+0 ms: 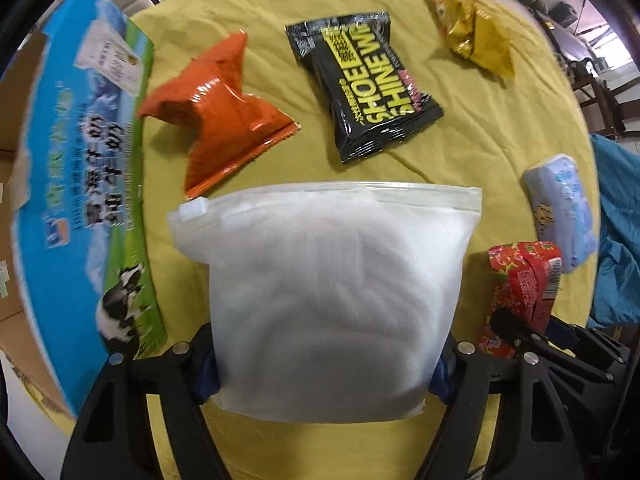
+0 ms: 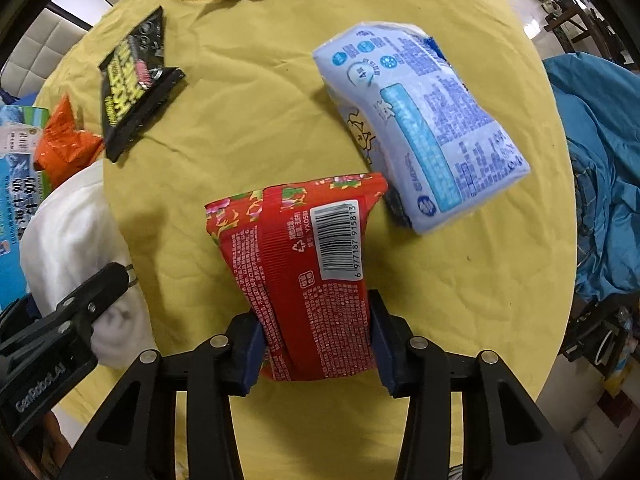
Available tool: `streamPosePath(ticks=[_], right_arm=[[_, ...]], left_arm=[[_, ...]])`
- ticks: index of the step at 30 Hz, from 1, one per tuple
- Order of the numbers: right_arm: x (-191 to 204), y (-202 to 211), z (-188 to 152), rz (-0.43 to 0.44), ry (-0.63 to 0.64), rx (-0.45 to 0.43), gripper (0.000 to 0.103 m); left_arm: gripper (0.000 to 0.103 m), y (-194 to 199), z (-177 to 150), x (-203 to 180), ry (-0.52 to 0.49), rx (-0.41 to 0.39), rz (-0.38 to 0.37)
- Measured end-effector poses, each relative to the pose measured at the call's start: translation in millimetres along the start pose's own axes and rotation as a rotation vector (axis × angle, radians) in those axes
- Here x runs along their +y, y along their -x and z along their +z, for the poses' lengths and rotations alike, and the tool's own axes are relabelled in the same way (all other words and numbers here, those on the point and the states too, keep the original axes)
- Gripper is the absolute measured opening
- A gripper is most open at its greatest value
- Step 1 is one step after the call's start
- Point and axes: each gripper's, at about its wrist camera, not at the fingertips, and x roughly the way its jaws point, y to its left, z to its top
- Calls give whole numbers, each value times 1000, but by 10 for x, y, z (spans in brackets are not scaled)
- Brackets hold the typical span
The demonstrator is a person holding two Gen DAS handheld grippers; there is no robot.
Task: Organize soft objects
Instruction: 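Carry both packs into the box and open both tools to release them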
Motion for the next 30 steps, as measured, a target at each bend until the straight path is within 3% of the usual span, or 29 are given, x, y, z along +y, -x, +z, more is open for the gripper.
streamPosePath(ticks=[7,17,24,30], right_arm=[[75,393,-178,36,16,-75,47],[460,1258,-467,118,61,-207,47],[976,1848,-657,172,89,-291,47],[1648,2139,-665,204,132,-337,47]], left_arm=[[75,685,-168,29,-2,-125,13],[75,1518,-233,520,8,-311,-36],[75,1990,-320,1092,22,-408,-62],[75,2147,-260,1652,44,-412,-93]])
